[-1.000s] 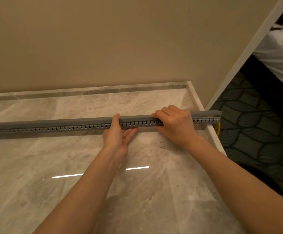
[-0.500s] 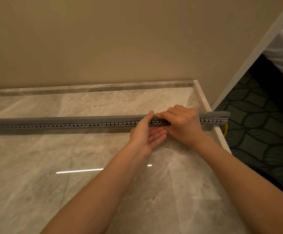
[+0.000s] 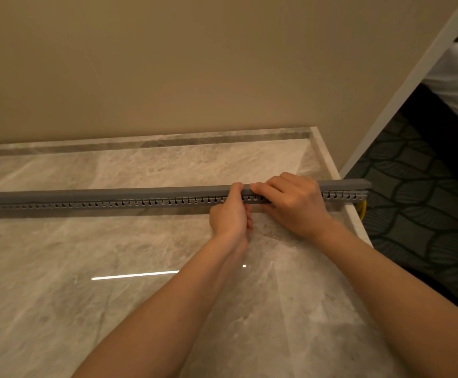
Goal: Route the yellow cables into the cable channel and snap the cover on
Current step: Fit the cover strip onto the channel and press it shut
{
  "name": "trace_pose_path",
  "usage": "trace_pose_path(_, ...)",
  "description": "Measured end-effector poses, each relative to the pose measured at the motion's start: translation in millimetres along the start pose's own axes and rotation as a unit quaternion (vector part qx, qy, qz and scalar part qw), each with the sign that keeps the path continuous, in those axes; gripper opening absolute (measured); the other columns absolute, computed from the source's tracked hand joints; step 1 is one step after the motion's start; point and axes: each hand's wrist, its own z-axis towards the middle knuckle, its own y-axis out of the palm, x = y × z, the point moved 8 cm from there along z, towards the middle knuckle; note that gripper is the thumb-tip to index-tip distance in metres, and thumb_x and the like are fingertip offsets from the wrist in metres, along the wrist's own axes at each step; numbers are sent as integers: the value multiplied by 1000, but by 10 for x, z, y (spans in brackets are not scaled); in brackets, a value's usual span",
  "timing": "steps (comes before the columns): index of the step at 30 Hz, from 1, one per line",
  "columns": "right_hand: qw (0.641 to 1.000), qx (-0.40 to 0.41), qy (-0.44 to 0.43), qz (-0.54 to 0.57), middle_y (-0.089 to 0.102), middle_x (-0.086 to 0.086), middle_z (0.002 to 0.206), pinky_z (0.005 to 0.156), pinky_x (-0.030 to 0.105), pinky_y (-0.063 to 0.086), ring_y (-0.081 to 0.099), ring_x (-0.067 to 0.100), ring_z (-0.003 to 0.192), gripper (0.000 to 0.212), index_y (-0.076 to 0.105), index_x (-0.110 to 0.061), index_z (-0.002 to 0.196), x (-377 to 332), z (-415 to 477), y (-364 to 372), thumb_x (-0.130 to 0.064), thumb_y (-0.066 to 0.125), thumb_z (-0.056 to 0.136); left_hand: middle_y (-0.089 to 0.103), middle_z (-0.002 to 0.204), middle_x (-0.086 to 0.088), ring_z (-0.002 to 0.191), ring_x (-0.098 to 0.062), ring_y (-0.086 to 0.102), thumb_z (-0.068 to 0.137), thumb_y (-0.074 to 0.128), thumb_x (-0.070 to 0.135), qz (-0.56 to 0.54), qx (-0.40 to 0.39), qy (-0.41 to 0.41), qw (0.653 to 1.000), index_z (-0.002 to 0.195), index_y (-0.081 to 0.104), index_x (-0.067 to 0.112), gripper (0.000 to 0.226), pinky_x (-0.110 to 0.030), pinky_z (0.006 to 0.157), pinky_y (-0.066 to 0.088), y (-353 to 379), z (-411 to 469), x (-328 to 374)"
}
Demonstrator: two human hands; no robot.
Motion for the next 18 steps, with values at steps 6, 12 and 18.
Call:
trace_pose_path(6,998,-55,-30,21,70,7,86,46,33,48,60,24,67,27,68,-6,102,11,-93,13,3,70,76,46,46,3,30,-9,34,76,60,38,11,21,-1,1000,60,54,13,30,-18,34,29,-1,-13,15)
trace_pose_path(12,997,-69,20,-39,71,10,91,56,35,53,64,27,75,24,68,-4,102,305,-310,-234,-1,68,78,46,45,4,29,-8,32,76,60,38,16,18,-4,1000,60,52,14,30,-14,30,26,3,-19,30)
trace_pose_path(18,992,-37,44,-108,72,6,85,56,31,50,63,24,70,16,71,-8,97,369,-422,-375,-6,61,84,46,48,4,33,-9,32,77,60,38,27,25,-4,999,62,51,15,30,-18,34,28,3,-23,39)
